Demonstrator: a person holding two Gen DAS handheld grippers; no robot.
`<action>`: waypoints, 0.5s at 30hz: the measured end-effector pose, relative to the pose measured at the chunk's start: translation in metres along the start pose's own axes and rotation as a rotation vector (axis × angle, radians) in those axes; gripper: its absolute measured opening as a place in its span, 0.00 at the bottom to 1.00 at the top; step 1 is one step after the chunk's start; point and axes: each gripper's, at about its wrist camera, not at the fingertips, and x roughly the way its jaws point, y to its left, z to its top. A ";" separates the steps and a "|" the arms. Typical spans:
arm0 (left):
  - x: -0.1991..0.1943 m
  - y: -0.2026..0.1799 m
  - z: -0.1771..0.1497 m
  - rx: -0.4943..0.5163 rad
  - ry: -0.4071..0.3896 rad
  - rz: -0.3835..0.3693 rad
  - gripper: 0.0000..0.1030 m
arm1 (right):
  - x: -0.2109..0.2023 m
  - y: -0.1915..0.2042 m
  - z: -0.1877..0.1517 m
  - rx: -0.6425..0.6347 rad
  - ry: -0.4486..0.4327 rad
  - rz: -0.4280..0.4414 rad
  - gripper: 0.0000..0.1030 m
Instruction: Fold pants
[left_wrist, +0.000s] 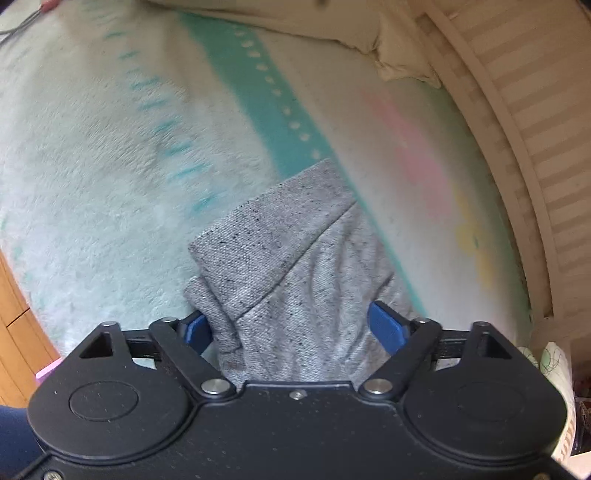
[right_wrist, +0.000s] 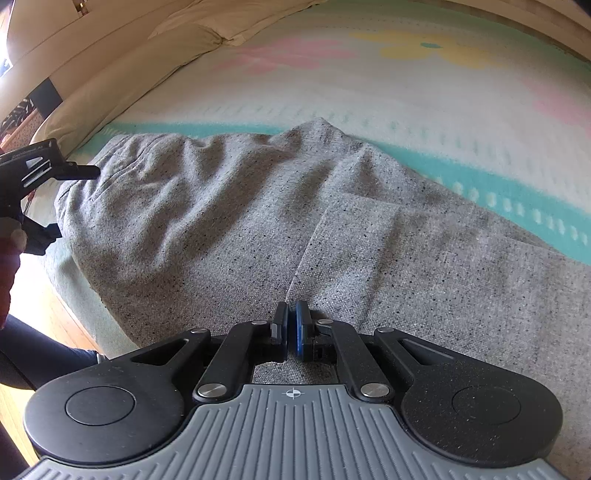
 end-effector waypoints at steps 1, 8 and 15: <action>-0.001 -0.003 -0.002 0.013 -0.007 0.009 0.81 | 0.000 0.001 0.000 -0.003 -0.001 -0.002 0.05; -0.010 -0.044 -0.017 0.206 -0.069 0.045 0.32 | -0.016 -0.008 0.009 0.046 -0.116 -0.005 0.05; -0.027 -0.068 -0.028 0.298 -0.113 0.057 0.32 | 0.022 -0.031 0.045 0.166 -0.121 -0.025 0.05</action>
